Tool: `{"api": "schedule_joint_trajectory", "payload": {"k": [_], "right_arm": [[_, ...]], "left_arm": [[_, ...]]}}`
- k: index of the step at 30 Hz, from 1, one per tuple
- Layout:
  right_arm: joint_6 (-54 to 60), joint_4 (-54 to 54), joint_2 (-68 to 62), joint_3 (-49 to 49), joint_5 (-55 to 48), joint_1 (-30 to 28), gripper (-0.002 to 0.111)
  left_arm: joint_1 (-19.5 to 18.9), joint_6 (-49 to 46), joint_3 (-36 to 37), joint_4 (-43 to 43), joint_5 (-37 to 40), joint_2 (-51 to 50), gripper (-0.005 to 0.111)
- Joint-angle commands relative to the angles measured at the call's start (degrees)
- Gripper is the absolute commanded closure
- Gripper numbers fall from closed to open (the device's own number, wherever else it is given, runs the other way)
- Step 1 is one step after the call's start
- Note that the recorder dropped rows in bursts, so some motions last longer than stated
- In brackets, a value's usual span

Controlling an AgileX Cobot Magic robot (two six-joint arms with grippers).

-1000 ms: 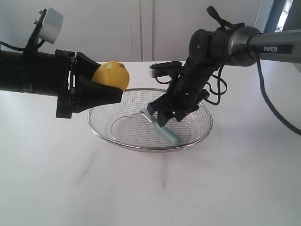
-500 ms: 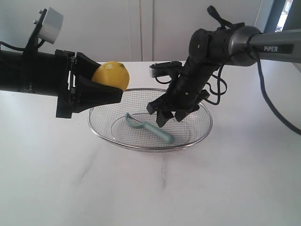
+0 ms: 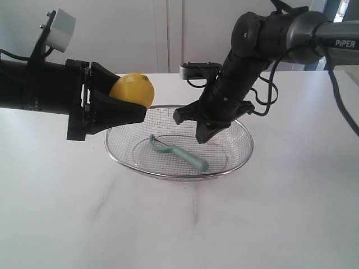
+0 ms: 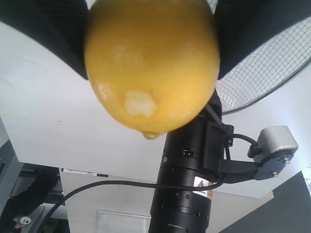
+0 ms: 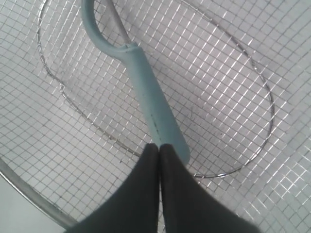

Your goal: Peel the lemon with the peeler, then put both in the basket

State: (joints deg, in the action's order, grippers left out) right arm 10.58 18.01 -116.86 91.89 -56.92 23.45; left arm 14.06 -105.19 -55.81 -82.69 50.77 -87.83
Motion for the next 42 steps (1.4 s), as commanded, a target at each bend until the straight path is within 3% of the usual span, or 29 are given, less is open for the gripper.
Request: {"api": "schedule_joint_trajectory", "payload": {"k": [1, 18, 28, 33, 42], "right_arm": [[-0.99, 0.37, 0.88, 0.29, -0.52, -0.05, 0.108], [-5.64, 0.13, 5.48, 0.13, -3.81, -2.25, 0.108], [-7.21, -0.71, 7.99, 0.00, -13.04, -13.38, 0.108], [-11.49, -10.47, 10.03, -0.91, -13.04, -18.80, 0.108], [-13.77, -14.01, 14.41, -4.84, -13.04, -23.51, 0.108]], "left_arm": [[-0.24, 0.03, -0.26, -1.60, 1.42, 0.41, 0.107], [-0.24, 0.03, -0.26, -1.60, 1.42, 0.41, 0.107], [-0.24, 0.03, -0.26, -1.60, 1.54, 0.41, 0.107], [-0.24, 0.03, -0.26, -1.60, 1.43, 0.41, 0.107], [-0.24, 0.03, -0.26, -1.60, 1.43, 0.41, 0.107]]}}
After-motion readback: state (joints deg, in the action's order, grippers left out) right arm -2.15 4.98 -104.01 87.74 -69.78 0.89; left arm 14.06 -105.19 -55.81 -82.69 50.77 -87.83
